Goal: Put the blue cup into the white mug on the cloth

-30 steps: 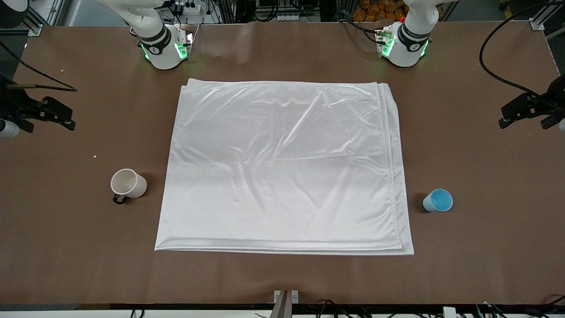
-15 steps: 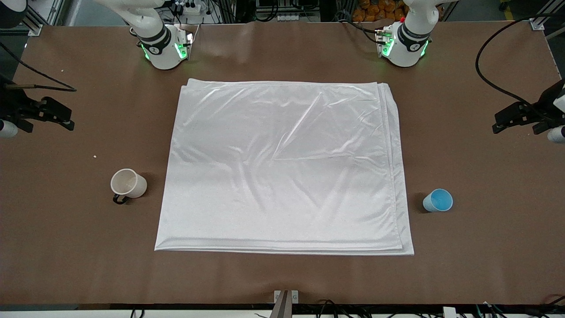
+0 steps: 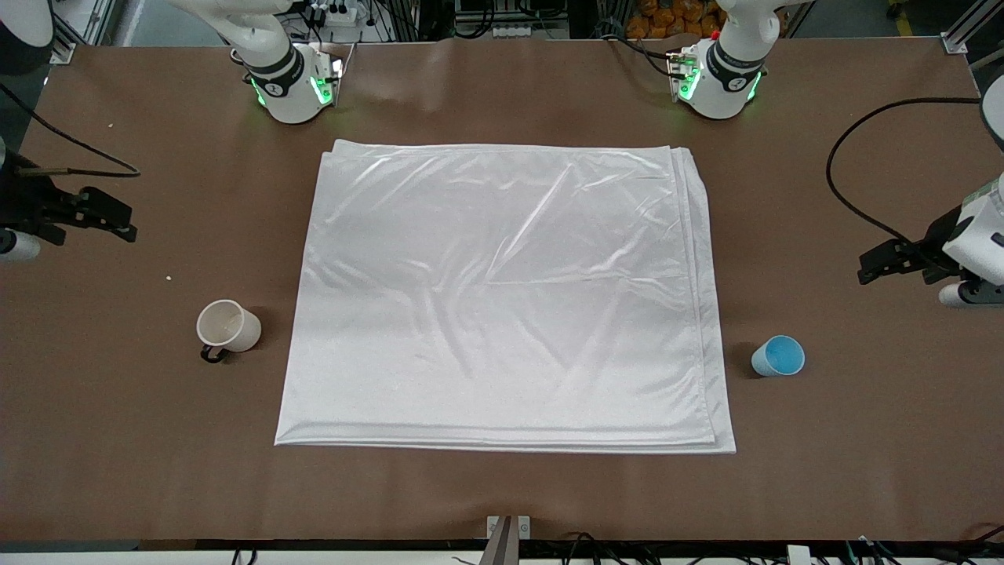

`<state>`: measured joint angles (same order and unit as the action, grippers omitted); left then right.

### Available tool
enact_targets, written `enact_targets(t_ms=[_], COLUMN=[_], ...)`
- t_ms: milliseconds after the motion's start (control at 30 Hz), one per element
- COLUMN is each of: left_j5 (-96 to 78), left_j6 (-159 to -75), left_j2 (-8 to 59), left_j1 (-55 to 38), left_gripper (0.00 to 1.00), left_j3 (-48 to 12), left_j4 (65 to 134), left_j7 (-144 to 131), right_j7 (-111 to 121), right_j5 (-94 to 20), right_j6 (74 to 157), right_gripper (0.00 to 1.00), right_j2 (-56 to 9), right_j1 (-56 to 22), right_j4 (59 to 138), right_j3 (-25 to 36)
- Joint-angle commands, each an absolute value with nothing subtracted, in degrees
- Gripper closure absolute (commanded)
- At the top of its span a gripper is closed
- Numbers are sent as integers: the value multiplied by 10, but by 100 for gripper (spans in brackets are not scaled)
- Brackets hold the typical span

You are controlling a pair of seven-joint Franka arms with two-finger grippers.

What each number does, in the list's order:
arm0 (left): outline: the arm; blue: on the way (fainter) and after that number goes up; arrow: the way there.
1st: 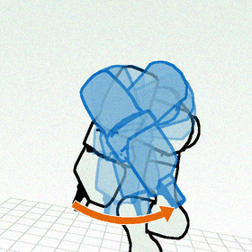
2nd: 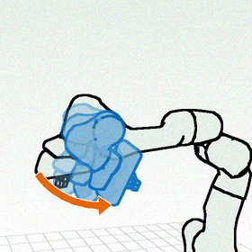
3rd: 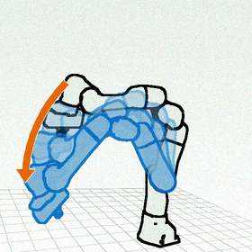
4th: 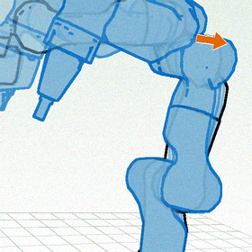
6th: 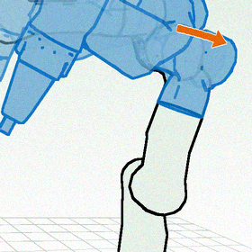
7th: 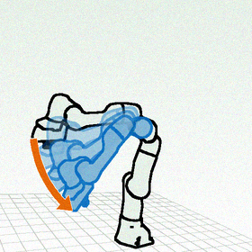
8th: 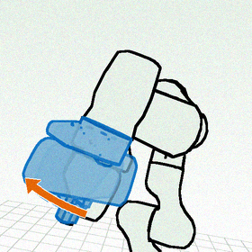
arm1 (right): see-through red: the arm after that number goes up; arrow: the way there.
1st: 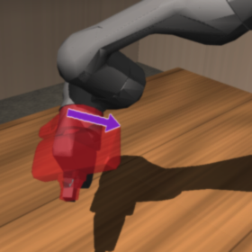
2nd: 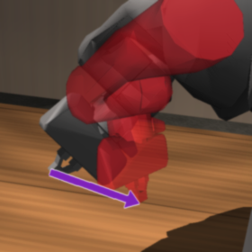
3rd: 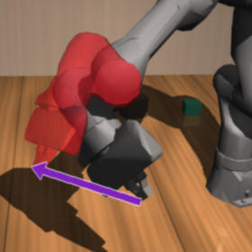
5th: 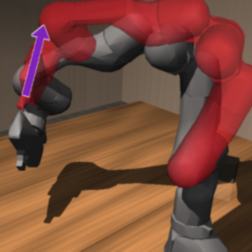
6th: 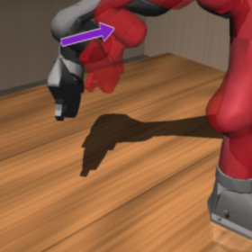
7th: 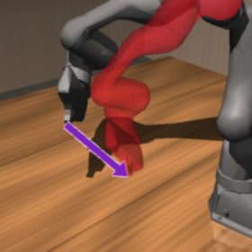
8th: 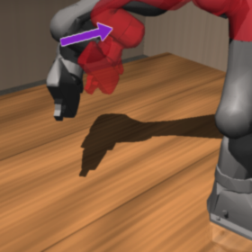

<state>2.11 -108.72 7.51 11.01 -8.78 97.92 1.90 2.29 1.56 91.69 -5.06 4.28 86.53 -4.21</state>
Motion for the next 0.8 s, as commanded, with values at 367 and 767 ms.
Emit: enact_targets(t_ms=[367,767], left_j5=[52,40], left_j6=[-1234,-1303], left_j2=[184,247], left_j1=[124,134], left_gripper=[0,0], left_j3=[-91,-90], left_j4=[1027,1026], left_j7=[11,9], right_j7=[10,-82], right_j5=[16,15], right_j6=[1041,1157], right_gripper=[0,0], right_j2=[-189,-290], right_j1=[76,90], right_j4=[853,853], right_j3=[-43,-42])
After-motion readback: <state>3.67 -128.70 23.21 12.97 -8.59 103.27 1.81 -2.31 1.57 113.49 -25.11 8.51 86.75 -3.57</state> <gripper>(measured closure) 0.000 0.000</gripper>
